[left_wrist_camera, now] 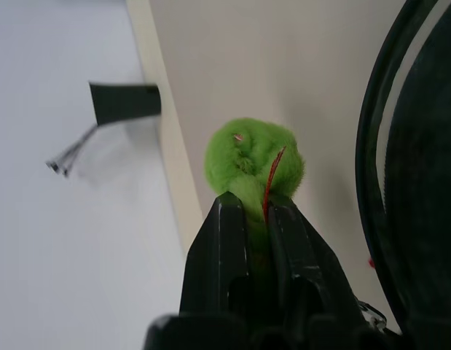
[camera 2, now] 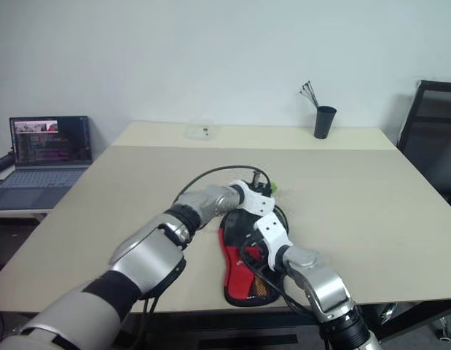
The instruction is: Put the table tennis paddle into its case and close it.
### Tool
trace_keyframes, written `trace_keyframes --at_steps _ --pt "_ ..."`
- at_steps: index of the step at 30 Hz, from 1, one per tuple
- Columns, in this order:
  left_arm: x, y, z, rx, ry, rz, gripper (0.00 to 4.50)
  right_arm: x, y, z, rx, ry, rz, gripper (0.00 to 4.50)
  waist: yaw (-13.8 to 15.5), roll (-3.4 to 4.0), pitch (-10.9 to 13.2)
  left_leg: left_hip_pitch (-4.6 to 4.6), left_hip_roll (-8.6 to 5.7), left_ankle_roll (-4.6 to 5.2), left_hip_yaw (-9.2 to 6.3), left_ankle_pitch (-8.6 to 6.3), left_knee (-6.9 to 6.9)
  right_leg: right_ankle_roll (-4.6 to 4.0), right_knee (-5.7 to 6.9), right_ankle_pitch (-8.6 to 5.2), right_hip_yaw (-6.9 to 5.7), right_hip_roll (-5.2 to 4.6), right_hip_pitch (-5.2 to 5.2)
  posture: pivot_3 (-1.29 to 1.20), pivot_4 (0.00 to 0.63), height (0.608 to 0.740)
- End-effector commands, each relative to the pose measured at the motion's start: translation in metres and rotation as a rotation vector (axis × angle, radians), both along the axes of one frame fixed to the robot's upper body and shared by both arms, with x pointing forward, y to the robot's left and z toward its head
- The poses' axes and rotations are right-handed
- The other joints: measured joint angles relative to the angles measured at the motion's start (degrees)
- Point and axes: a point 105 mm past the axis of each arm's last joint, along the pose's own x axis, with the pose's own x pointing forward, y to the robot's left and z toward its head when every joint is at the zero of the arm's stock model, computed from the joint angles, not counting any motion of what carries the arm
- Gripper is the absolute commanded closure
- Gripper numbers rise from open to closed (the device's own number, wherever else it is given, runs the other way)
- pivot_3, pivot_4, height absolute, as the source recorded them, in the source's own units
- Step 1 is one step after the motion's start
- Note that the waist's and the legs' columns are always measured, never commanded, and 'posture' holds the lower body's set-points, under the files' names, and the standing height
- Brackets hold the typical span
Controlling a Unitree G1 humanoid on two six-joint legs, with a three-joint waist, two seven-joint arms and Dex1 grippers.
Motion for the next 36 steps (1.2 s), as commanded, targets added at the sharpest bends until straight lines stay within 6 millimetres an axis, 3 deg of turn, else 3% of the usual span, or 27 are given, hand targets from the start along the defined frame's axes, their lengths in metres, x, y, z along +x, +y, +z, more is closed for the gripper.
trace_keyframes --at_steps 1,9,14,23,26,36 --pt "-0.018 -0.051 0.041 -0.039 -0.155 -0.201 4.49 -0.028 0.004 -0.056 -0.083 0.236 0.028 0.0 0.0 0.0 0.0 0.0 0.0 0.0 -0.01 0.0 -0.02 0.0 -0.04 0.0 0.0 0.0 0.0 0.0 0.15 0.74" --pt "-0.031 -0.07 0.036 -0.008 -0.198 -0.295 4.49 -0.033 0.008 -0.057 -0.077 0.244 0.033 0.0 0.0 0.0 0.0 -0.02 0.0 -0.01 0.0 -0.01 -0.16 0.02 -0.23 0.01 -0.01 0.0 0.01 0.0 0.15 0.74" --pt "-0.043 -0.08 0.022 0.02 -0.172 -0.364 4.49 -0.035 0.009 -0.057 -0.075 0.249 0.033 0.0 0.0 0.0 0.0 -0.04 0.0 -0.06 0.01 -0.05 -0.16 0.05 -0.3 -0.01 -0.02 0.0 0.03 0.0 0.15 0.74" --pt "-0.044 -0.08 0.014 0.018 -0.133 -0.35 4.49 -0.034 0.009 -0.056 -0.075 0.243 0.03 0.0 0.0 0.09 -0.2 -0.03 0.0 -0.09 0.04 -0.09 -0.16 0.06 -0.31 -0.02 -0.01 0.02 0.04 0.0 0.15 0.74" --pt "-0.042 -0.076 0.007 0.009 -0.042 -0.306 4.49 -0.033 0.009 -0.056 -0.076 0.241 0.029 0.0 0.0 0.1 -0.3 -0.03 0.0 -0.09 0.04 -0.09 -0.16 0.06 -0.32 -0.03 -0.01 0.03 0.05 0.0 0.15 0.74" --pt "-0.022 -0.054 0.018 -0.236 0.166 -0.099 0.9 -0.026 0.009 -0.05 -0.085 0.22 0.035 0.0 -0.4 0.22 -0.4 0.04 0.06 -0.08 0.13 -0.09 -0.15 0.06 -0.27 -0.02 0.06 0.05 0.05 0.0 0.15 0.74"
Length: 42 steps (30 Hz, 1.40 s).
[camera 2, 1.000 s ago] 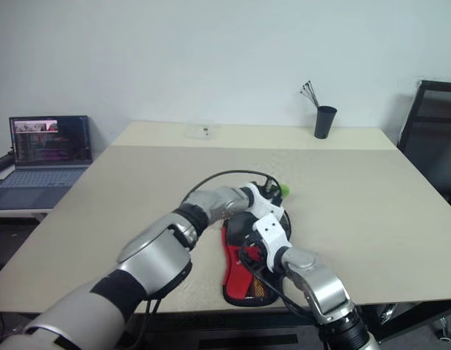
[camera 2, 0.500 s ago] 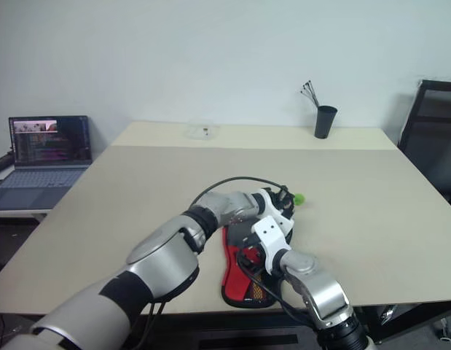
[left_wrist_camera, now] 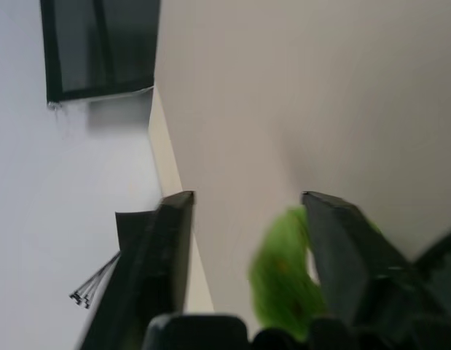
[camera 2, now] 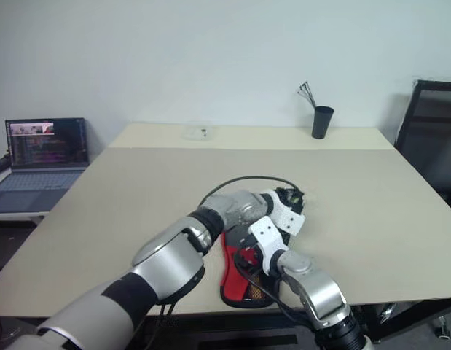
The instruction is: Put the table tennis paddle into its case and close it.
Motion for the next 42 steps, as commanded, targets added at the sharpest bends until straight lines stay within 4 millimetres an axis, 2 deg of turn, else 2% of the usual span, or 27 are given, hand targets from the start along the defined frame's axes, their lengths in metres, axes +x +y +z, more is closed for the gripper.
trace_keyframes --at_steps 1,5,10,14,20,23,26,30,35,38,42 --pt "0.009 0.007 0.018 -0.157 0.091 0.082 0.9 -0.016 -0.004 -0.047 -0.081 0.21 0.015 0.0 0.0 0.05 0.0 0.01 0.0 0.0 0.01 0.0 0.0 0.0 0.02 0.0 -0.01 0.04 0.0 0.0 0.15 0.74" --pt "0.019 0.023 0.032 -0.303 0.17 0.157 0.9 -0.013 -0.002 -0.04 -0.07 0.2 0.021 0.0 -0.1 0.05 -0.1 0.05 0.01 0.0 0.03 0.01 0.04 0.0 0.1 0.0 0.0 0.06 0.01 0.0 0.15 0.74" --pt "0.034 0.057 0.054 -0.515 0.249 0.238 0.9 -0.014 -0.002 -0.02 -0.017 0.188 0.051 0.0 -0.1 0.05 -0.1 0.06 0.02 0.01 0.0 0.01 0.05 0.0 0.13 0.01 0.0 0.07 0.01 0.0 0.15 0.74" --pt "0.038 0.083 0.058 -0.625 0.323 0.26 0.9 -0.022 -0.005 -0.005 0.019 0.182 0.088 0.0 0.0 0.05 -0.1 0.03 0.0 0.0 0.0 0.0 0.02 0.0 0.09 0.01 0.0 0.06 0.0 0.0 0.15 0.74" --pt "0.034 0.122 0.038 -0.798 0.573 0.257 0.9 -0.041 -0.004 0.034 0.13 0.136 0.219 0.0 0.0 0.06 0.0 -0.01 0.0 0.0 -0.03 0.0 0.02 -0.01 0.09 0.01 -0.02 0.04 -0.03 0.0 0.15 0.74" --pt "0.026 0.132 0.027 -0.827 0.693 0.207 0.9 -0.043 -0.006 0.053 0.218 0.119 0.249 0.0 0.0 0.06 0.0 -0.04 0.0 0.0 -0.04 0.0 0.02 -0.03 0.09 0.02 -0.02 0.04 -0.06 0.0 0.15 0.74" --pt "0.01 0.142 0.007 -0.828 0.86 0.139 0.9 -0.037 -0.017 0.068 0.281 0.1 0.225 0.0 0.1 0.06 0.0 -0.06 -0.01 0.01 -0.06 0.01 0.03 -0.04 0.09 0.02 -0.02 0.04 -0.06 0.0 0.15 0.74" --pt "-0.006 0.149 -0.011 -0.765 0.968 0.091 0.9 -0.028 -0.033 0.072 0.291 0.09 0.176 0.0 0.1 0.07 0.0 -0.06 -0.02 0.01 -0.07 0.01 0.05 -0.28 0.09 0.17 -0.03 0.03 -0.04 0.0 0.15 0.74" --pt "-0.017 0.153 -0.031 -0.727 1.027 0.102 0.9 -0.029 -0.052 0.079 0.28 0.082 0.173 0.0 0.2 0.07 0.0 -0.07 -0.02 0.01 -0.09 0.01 0.05 -0.27 0.09 0.16 -0.02 0.03 -0.05 0.0 0.15 0.74" --pt "-0.02 0.155 -0.04 -0.706 1.032 0.118 0.9 -0.021 -0.067 0.077 0.253 0.067 0.106 0.0 0.2 0.07 0.0 -0.06 -0.03 0.01 -0.07 0.01 0.06 -0.23 0.09 0.14 -0.01 0.03 -0.04 0.0 0.15 0.74" --pt "-0.025 0.16 -0.051 -0.669 1.036 0.136 0.9 -0.004 -0.076 0.073 0.231 0.032 0.016 0.0 0.2 0.07 0.0 -0.06 0.0 0.01 -0.07 0.01 0.06 -0.2 0.1 0.12 0.0 0.03 -0.05 0.0 0.15 0.74"
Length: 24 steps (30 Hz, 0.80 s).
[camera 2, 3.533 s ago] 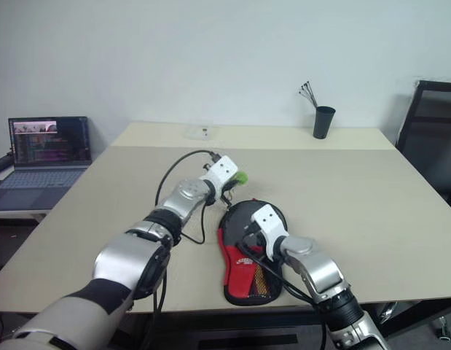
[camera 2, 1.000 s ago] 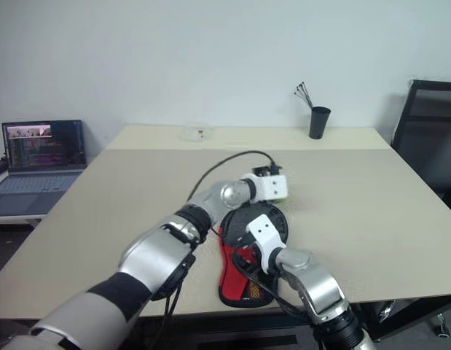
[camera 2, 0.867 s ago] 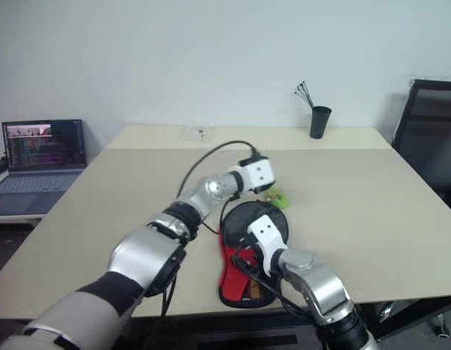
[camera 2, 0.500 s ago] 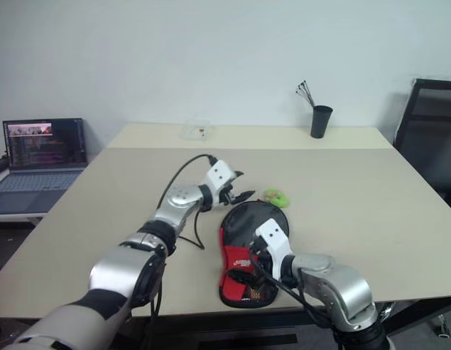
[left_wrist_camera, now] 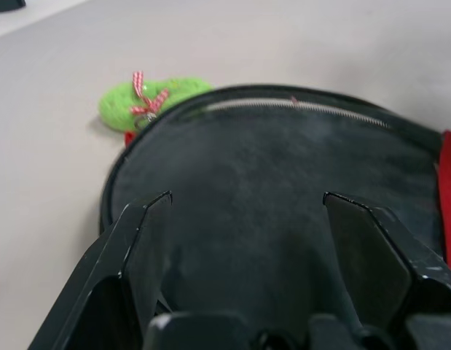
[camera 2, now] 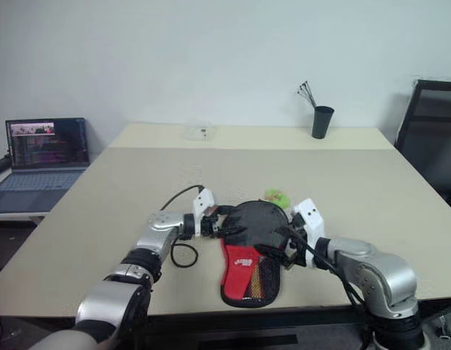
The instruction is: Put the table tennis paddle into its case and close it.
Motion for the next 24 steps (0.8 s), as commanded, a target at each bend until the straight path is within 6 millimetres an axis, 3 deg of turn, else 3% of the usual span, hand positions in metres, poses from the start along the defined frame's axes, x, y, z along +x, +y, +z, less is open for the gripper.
trace_keyframes --at_steps 1,17,24 --pt "-0.002 0.002 0.004 0.026 -0.042 -0.016 0.9 0.013 -0.004 0.007 0.0 -0.064 -0.063 0.0 0.0 0.0 0.0 0.0 0.01 0.0 0.01 0.0 0.0 0.0 0.01 0.0 0.01 0.0 0.0 0.0 0.15 0.74" --pt "-0.026 0.025 -0.019 0.036 0.022 0.021 0.9 0.017 0.0 0.008 0.007 -0.077 -0.04 0.0 -0.1 0.03 0.0 0.04 0.05 0.0 0.01 0.0 -0.01 0.02 0.01 -0.02 0.04 -0.05 0.02 0.0 0.15 0.74" --pt "-0.024 0.012 0.017 -0.022 -0.029 -0.012 0.9 0.054 0.001 0.022 0.033 -0.091 -0.098 0.0 -0.1 0.06 0.0 0.07 0.08 0.01 0.06 0.0 0.0 0.01 0.01 -0.01 0.06 -0.03 0.01 0.0 0.15 0.74"
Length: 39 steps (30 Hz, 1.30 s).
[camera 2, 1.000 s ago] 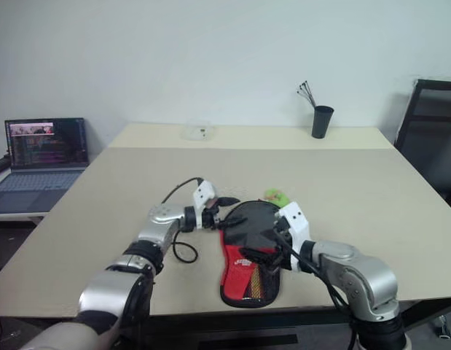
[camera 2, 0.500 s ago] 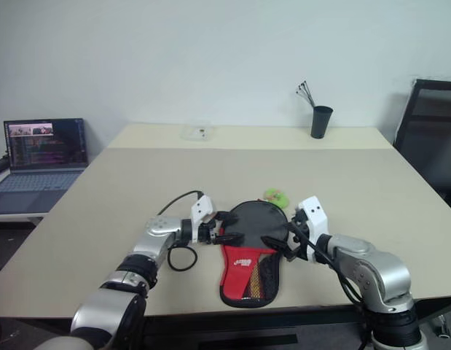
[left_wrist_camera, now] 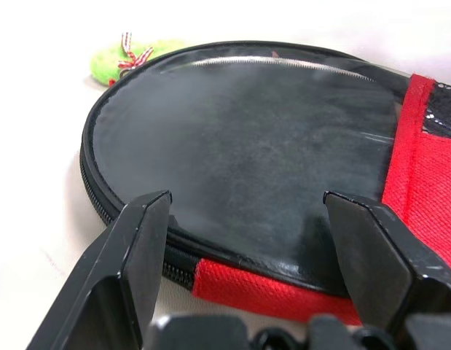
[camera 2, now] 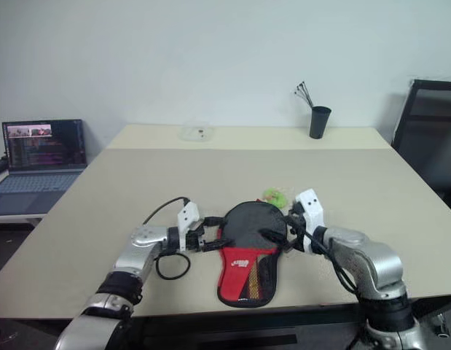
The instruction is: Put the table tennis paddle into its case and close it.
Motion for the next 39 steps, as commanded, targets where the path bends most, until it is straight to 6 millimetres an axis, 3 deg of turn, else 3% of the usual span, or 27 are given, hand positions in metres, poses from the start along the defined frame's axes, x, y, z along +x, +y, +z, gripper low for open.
trace_keyframes --at_steps 1,5,13,23,33,39 --pt "0.002 -0.013 0.029 -0.033 -0.064 -0.049 0.9 0.016 0.0 0.016 0.012 -0.059 -0.023 0.0 0.1 0.0 0.0 -0.01 -0.01 0.0 0.0 0.0 -0.01 -0.01 0.0 0.0 0.0 0.02 0.0 0.0 0.15 0.74" --pt "0.006 -0.022 0.041 -0.038 -0.091 -0.062 0.9 0.036 -0.002 0.022 0.024 -0.063 -0.062 0.0 0.1 0.01 0.0 -0.05 -0.04 0.0 0.01 0.0 -0.01 -0.03 -0.03 0.02 -0.01 0.05 -0.02 0.0 0.15 0.74" --pt "0.015 -0.034 0.017 0.027 -0.051 -0.058 0.9 0.077 0.003 0.026 0.026 -0.08 -0.123 0.0 0.0 0.05 0.0 -0.05 -0.04 0.01 0.07 0.0 -0.03 -0.04 -0.02 0.03 0.0 0.1 -0.03 0.0 0.15 0.74" --pt "0.014 -0.038 -0.001 0.044 -0.028 -0.055 0.9 0.127 0.01 0.008 -0.067 -0.119 -0.28 0.0 -0.3 0.09 0.1 -0.05 -0.05 0.01 0.24 0.0 -0.05 -0.18 -0.01 0.12 0.04 0.1 -0.06 0.0 0.15 0.74" --pt "0.007 -0.038 -0.001 0.052 -0.042 -0.063 0.9 0.135 -0.002 -0.024 -0.175 -0.09 -0.442 0.0 -0.4 0.11 0.1 -0.05 -0.05 0.01 0.19 0.0 -0.08 -0.21 0.0 0.14 0.07 0.06 -0.06 0.0 0.15 0.74" --pt "0.002 -0.033 -0.003 0.072 -0.045 -0.059 0.9 0.129 0.01 -0.043 -0.178 -0.013 -0.418 0.0 -1.1 0.12 0.1 -0.01 -0.04 0.01 0.12 0.0 -0.08 -0.22 0.05 0.14 0.1 0.06 -0.05 0.0 0.15 0.74"
